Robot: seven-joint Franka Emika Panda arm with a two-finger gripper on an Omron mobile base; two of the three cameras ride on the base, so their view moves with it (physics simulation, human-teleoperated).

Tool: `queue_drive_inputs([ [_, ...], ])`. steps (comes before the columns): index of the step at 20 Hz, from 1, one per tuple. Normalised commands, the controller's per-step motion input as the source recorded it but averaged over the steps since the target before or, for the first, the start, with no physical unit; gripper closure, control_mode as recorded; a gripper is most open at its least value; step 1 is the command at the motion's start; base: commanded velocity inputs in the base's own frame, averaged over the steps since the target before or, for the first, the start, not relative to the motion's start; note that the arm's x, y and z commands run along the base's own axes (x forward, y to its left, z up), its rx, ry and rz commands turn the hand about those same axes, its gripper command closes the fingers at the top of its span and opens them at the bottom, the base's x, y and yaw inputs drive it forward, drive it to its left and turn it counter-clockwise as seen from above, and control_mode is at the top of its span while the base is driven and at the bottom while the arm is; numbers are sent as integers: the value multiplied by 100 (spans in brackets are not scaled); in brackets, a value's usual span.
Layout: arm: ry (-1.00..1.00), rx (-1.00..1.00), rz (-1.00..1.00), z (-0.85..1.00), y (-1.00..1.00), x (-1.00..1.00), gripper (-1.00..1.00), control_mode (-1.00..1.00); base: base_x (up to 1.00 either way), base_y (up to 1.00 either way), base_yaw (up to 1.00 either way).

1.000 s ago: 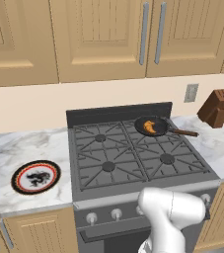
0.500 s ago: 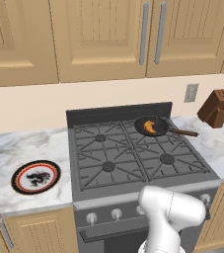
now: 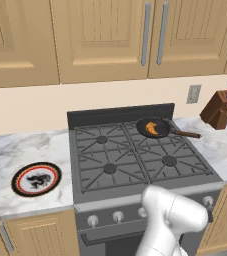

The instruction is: Pick the croissant and place it on the pan. Then turn on the stove to warm the croissant.

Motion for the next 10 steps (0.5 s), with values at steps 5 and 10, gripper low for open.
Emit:
queue_drive_inputs([
  [5, -18, 1, 0, -31, 18, 9, -100, -100, 0, 0, 0],
  [10, -17, 0, 0, -11, 7, 5, -100, -100, 0, 0, 0],
])
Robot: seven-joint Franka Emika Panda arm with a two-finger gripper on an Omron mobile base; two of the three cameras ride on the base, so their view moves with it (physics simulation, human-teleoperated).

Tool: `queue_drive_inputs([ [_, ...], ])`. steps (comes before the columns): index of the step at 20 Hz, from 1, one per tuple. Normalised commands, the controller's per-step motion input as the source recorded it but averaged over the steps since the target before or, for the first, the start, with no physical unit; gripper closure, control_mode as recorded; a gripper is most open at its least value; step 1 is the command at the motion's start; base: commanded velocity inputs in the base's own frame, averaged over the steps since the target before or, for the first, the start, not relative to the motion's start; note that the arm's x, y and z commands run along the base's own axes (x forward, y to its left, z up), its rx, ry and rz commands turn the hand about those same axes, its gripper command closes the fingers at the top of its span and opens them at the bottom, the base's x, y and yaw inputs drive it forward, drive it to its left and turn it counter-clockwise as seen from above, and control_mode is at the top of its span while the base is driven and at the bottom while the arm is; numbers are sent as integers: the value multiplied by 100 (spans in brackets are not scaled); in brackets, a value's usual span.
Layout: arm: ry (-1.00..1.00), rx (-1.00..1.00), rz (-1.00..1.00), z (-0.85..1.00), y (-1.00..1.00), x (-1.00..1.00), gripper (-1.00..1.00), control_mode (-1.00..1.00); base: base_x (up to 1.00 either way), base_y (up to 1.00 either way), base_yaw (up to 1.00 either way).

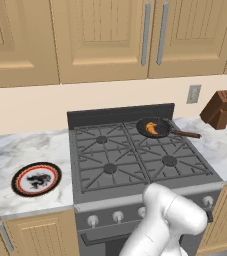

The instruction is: Pick the croissant and place it on the pan. Then turn on the stove to warm the croissant.

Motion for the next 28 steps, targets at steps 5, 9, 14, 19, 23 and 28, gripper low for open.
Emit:
queue_drive_inputs([
  [5, -9, 0, 0, -17, 1, 14, -100, -100, 0, 0, 0],
  [9, -13, 0, 0, -30, 7, 18, -100, -100, 0, 0, 0],
  [14, -10, 0, 0, -34, 1, 21, -100, -100, 0, 0, 0],
  [19, -7, 0, 0, -20, -5, 13, -100, -100, 0, 0, 0],
  [23, -6, 2, 1, -17, -8, 12, -100, -100, 0, 0, 0],
  [28, -6, 2, 1, -16, -6, 6, 100, -100, 0, 0, 0],
])
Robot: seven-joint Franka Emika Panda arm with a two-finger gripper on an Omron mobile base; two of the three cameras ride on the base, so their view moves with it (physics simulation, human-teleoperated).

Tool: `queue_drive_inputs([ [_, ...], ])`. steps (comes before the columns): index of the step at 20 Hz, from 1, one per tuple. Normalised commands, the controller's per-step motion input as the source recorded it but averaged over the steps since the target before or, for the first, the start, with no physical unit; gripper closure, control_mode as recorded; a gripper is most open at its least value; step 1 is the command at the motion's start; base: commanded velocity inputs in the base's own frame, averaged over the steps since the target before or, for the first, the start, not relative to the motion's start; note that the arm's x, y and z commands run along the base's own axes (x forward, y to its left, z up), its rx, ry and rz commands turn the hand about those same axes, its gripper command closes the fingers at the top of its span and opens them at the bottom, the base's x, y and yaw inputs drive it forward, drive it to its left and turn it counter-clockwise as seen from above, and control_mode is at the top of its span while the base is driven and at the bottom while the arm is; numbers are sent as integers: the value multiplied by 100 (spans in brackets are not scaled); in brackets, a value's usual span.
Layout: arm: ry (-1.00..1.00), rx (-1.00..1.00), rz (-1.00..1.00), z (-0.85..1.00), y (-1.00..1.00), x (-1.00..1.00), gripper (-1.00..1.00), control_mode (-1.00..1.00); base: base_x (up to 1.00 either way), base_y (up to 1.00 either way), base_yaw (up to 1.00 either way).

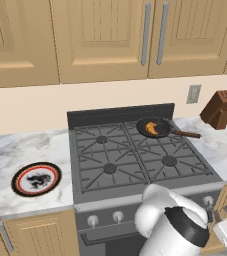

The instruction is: Pick the croissant and place it on the pan. Then turn on the stove to warm the croissant.

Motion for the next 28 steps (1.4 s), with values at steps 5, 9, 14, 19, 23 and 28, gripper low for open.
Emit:
queue_drive_inputs([
  [5, -5, 0, 1, -14, 0, 5, 100, -100, 0, 0, 0],
  [9, -4, 0, 1, -11, 0, 7, 100, -100, 0, 0, 0],
  [14, 0, 0, 2, -7, 0, 27, 100, -100, 0, 0, 0],
  [19, 0, 0, 1, -17, 0, 29, 100, -100, 0, 0, 0],
  [23, 0, 0, 0, -34, 0, 15, 100, -100, 0, 0, 0],
  [28, 0, 0, 0, -27, -1, 6, 100, -100, 0, 0, 0],
])
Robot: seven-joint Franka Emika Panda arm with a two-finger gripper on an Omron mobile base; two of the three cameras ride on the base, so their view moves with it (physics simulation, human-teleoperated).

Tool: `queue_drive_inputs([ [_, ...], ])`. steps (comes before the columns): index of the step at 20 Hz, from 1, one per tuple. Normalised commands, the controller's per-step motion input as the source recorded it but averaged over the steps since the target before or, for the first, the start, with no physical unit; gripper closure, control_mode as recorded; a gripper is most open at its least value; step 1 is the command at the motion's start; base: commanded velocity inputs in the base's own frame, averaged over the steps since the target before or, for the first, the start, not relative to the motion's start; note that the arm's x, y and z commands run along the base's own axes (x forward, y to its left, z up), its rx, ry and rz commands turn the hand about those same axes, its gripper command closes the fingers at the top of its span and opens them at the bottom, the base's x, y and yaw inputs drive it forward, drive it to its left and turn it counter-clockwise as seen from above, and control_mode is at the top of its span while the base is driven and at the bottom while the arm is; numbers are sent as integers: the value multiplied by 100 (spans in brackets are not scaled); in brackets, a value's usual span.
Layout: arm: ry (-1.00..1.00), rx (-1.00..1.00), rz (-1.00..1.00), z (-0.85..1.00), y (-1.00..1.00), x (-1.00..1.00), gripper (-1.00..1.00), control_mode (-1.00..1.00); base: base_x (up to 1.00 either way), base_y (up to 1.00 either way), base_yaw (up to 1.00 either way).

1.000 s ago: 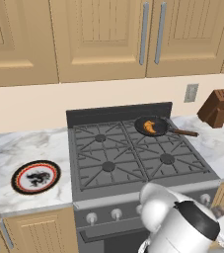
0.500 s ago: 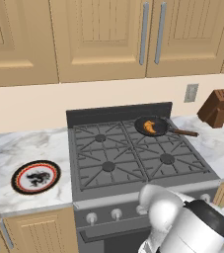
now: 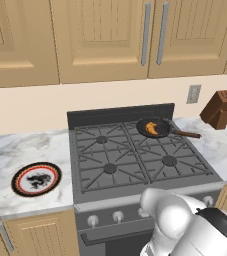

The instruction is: Pick the croissant and place it on the pan. Then turn on the stove to warm the croissant.

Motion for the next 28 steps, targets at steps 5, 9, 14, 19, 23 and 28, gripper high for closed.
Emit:
queue_drive_inputs([
  [5, 0, 0, 0, -14, -8, 2, 100, -100, 0, 0, 0],
  [9, 0, 0, 0, -9, -17, 4, 100, -100, 0, 0, 0],
  [14, 0, 0, 0, -13, -3, 13, 100, -100, 0, 0, 0],
  [19, 0, 0, 0, -19, 0, 20, 100, -100, 0, 0, 0],
  [23, 0, 0, 0, -17, -1, 15, 100, -100, 0, 0, 0],
  [28, 0, 0, 0, -21, -5, 8, 100, -100, 0, 0, 0],
])
